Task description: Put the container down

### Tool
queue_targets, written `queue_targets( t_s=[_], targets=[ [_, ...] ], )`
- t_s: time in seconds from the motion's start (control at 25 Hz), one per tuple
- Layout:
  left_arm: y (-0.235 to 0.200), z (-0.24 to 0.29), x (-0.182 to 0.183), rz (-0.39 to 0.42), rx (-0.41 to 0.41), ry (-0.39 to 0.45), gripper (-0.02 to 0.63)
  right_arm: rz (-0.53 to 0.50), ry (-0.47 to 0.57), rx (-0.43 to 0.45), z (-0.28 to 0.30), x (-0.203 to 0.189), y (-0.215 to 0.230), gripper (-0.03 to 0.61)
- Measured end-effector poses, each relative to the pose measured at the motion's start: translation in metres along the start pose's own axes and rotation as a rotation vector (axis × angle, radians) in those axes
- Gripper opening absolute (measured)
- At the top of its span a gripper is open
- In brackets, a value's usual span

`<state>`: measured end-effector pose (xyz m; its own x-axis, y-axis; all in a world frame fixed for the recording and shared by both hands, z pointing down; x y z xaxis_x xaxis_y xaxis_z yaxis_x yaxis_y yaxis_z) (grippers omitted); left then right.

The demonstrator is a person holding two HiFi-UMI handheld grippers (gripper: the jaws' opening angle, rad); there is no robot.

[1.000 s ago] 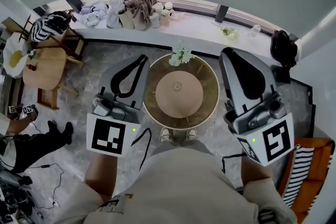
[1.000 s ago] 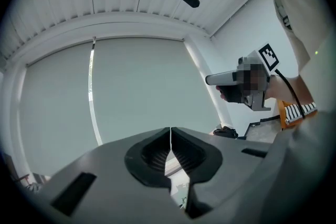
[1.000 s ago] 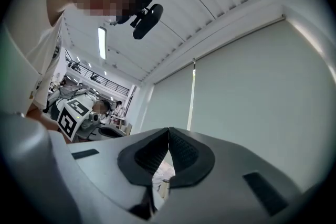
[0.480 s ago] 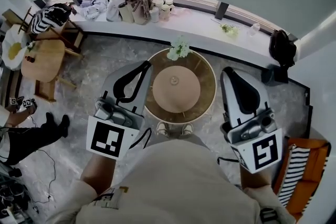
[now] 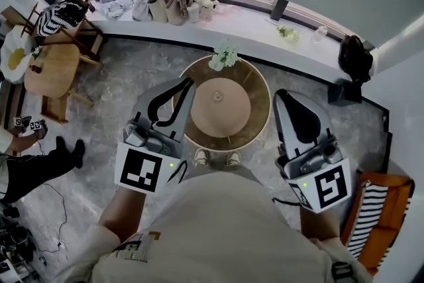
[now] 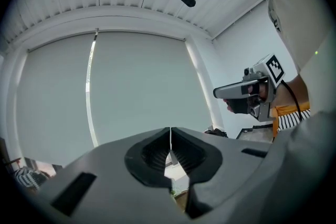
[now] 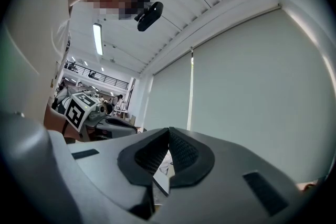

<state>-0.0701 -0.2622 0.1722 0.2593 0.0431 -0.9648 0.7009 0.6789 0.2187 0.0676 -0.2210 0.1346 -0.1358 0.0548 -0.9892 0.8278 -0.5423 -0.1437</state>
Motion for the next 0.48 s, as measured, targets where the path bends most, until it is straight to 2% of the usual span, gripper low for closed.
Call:
queue_targets(
  t_s=[0.48],
  targets=[
    [0.0048, 0.0057, 0.0044, -0.018, -0.012, 0.004, 0.014, -0.018, 0.011, -0.011, -0.0027, 0.003, 0.0025, 0.008]
  ],
)
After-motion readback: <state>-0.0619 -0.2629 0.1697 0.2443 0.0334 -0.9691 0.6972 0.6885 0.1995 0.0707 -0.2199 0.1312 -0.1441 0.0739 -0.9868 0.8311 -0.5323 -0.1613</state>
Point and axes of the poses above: the fingertips, and each gripper's own axes: z forward along the fingers, y to its right, x out of its top, the point moved 1 cm from there along -z, backward along the fingers, and after that the axes turned 5 degrees about -y, right-handed, at the moved point
